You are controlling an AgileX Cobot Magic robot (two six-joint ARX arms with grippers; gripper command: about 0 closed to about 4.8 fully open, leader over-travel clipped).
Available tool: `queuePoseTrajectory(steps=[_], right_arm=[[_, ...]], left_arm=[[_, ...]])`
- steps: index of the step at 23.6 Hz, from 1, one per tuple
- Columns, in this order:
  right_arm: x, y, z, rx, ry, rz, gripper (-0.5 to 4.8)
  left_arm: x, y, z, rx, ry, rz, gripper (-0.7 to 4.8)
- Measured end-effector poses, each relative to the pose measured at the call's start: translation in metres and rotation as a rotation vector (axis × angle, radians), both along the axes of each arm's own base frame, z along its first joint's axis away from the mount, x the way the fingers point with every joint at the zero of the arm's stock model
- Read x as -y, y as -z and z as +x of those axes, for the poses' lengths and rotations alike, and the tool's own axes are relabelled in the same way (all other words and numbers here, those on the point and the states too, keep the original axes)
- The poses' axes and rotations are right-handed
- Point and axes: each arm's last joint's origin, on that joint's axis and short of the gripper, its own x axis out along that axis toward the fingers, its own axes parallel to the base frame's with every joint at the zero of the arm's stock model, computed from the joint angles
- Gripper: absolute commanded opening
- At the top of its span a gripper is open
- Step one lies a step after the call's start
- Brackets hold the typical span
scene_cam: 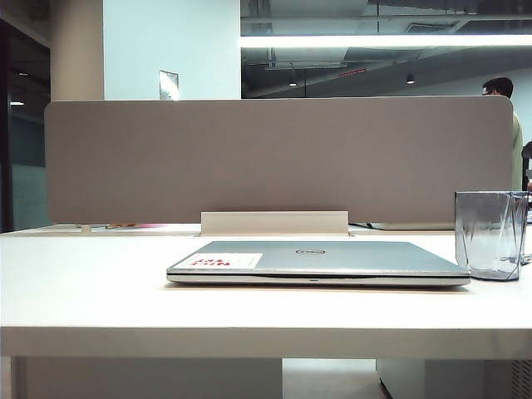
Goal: Pick up the water cup and place it on the right side of the laptop.
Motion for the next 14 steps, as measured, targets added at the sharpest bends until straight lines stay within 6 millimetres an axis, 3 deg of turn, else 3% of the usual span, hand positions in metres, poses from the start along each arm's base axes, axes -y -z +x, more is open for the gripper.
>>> queuePoseTrajectory(steps=[14], right_arm=[[0.0, 0.0, 0.0, 0.0, 0.0, 0.0, -0.05]], left_arm=[[0.0, -0.0061, -0.0004, 0.063, 0.0, 0.0, -0.04]])
